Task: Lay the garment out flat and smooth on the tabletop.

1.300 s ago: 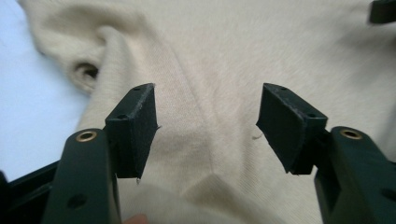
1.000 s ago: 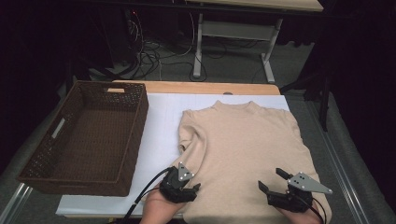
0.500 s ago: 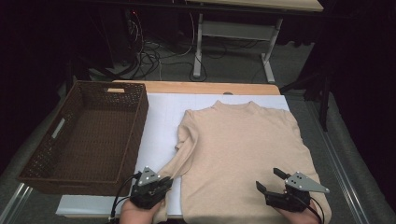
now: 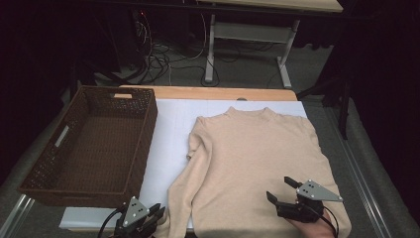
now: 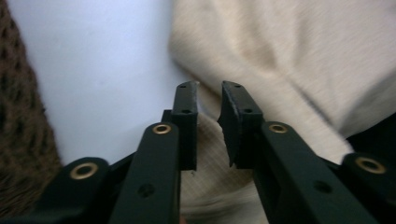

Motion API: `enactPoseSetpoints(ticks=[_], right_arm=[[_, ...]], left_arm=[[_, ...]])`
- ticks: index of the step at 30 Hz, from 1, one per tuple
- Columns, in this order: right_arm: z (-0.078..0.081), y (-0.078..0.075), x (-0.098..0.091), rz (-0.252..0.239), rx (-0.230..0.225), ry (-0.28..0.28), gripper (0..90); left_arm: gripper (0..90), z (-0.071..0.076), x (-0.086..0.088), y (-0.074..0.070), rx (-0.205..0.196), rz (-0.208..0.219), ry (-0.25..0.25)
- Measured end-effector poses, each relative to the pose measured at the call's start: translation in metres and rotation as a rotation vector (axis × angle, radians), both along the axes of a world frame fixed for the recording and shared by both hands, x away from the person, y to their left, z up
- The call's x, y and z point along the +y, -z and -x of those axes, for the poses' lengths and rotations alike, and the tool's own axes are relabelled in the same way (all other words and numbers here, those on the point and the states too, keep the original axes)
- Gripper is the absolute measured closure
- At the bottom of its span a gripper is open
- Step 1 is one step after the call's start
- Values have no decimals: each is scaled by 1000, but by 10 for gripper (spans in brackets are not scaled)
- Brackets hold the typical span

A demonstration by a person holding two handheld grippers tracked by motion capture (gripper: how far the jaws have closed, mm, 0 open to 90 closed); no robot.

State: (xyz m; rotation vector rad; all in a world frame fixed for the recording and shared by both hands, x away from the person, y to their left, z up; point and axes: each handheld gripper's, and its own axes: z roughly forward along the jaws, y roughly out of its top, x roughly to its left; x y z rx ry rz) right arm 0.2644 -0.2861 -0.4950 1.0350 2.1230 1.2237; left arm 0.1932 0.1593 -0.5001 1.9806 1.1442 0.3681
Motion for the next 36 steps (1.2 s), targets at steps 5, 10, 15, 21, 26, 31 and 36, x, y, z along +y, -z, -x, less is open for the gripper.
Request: enactPoseSetpoints(ticks=[5,10,15,21,26,31,36], right_arm=[[-1,1,2,1,4,-5,195],[0,1,0,-2,3,0,196],[4,-1,-3,-4,-4,5,196],[6,0,-5,-1,-2,10,197],[6,1,-6,-1,1,16,200],[7,2,-5,5,4,15,201],[8,2,-4,7,4,14,201]], left_arm=[[644,9,-18,-6,-45,45,99],[581,10,-42,4,-13,-19,177],[424,2,-57,20,5,-153,196],[616,-3,-54,24,-20,-158,214],[792,-11,-45,24,3,-116,212],[817,-13,-42,23,20,-92,212],[818,-9,-34,17,22,-25,200]])
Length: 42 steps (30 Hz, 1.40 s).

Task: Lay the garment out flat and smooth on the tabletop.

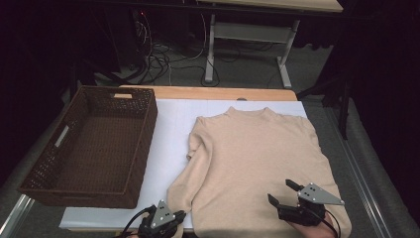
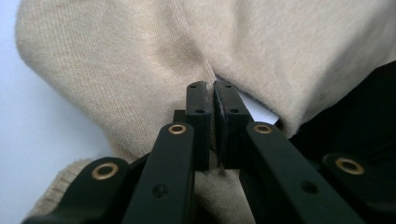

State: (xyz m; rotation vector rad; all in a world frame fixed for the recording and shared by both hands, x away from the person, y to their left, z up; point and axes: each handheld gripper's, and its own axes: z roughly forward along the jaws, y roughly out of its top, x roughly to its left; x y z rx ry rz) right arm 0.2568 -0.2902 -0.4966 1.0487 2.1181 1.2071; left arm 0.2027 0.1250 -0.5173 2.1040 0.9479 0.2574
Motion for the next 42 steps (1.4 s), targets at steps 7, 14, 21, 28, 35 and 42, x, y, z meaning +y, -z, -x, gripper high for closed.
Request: enactPoseSetpoints(ticks=[7,14,21,28,35,42], right_arm=[[-1,0,0,0,2,1,202],[0,-2,2,-7,-8,-5,202],[0,-3,0,-17,-10,-8,202],[0,-3,1,-20,-10,-14,202],[-1,-1,3,-12,-4,-14,202],[-3,0,8,-3,1,-19,202]], left_arm=[[818,12,4,-17,-39,101,0],[819,16,-33,-30,-55,137,89],[820,15,-77,-40,-67,173,179],[819,8,-68,-38,-82,164,153],[819,10,-3,-31,-71,105,28],[818,13,54,-15,-28,39,-107]])
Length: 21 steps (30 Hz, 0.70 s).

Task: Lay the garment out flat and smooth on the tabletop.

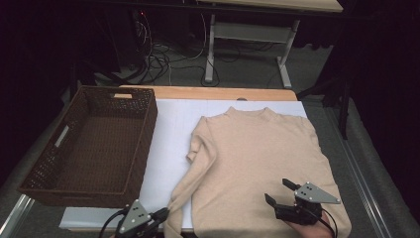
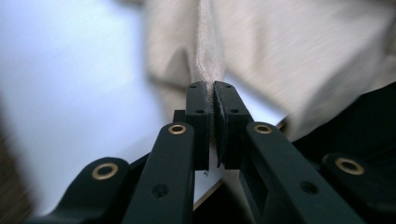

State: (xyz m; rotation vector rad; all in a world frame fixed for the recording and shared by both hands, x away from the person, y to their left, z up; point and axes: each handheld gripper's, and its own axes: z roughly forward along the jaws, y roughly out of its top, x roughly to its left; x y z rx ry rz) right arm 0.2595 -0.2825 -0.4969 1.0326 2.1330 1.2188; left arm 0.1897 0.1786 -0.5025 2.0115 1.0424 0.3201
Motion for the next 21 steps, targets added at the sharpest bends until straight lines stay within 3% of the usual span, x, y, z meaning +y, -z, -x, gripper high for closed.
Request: enactPoseSetpoints(ticks=[5,8,13,15,19,21], right_arm=[[-1,1,4,4,6,-5,202],[-2,2,6,4,6,-12,202],[-3,2,7,4,6,-18,202],[-3,1,7,3,4,-18,202],[-4,1,5,-1,3,-15,202],[-4,0,5,-1,1,-15,202]], left_arm=[[817,1,27,7,21,-18,-75],[816,3,35,13,34,-70,-107],[804,2,41,19,67,-69,-136],[756,2,41,18,72,-63,-147],[600,5,33,11,34,-70,-161],[592,8,26,6,0,-66,-157]])
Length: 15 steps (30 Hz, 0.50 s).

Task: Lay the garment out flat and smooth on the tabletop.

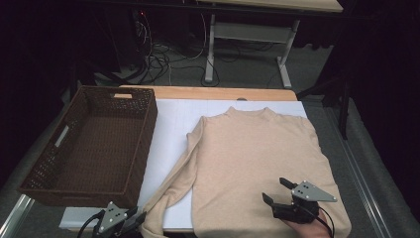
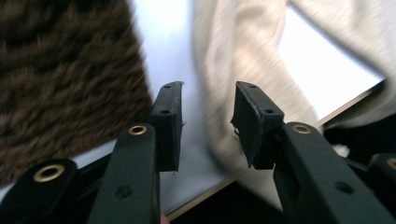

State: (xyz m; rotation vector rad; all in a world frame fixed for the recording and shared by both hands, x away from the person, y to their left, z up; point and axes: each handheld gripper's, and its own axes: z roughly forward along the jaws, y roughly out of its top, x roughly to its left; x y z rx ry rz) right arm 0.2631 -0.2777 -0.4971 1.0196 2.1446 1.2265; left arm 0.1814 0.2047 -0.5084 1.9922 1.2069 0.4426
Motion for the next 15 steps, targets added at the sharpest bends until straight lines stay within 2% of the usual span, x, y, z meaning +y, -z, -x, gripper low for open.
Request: enactPoseSetpoints(ticks=[3,6,7,9,11,13,15], right_arm=[[0,0,1,1,-3,-1,202],[1,0,2,5,-2,-3,202],[1,0,2,7,-4,-5,202],[1,-1,2,6,-6,-6,202],[1,0,2,7,-3,-5,202],[1,0,1,7,0,-3,202],[1,0,1,9,-5,-7,202]], left_arm=[[592,4,-13,-6,-60,-4,33],[670,-1,-25,-8,-58,32,77],[713,-2,-30,-9,-64,29,99],[722,-2,-44,-10,-78,13,136],[734,-3,-55,-10,-72,31,167],[731,-5,-64,-8,-60,3,187],[636,-9,-69,-2,-30,-55,182]])
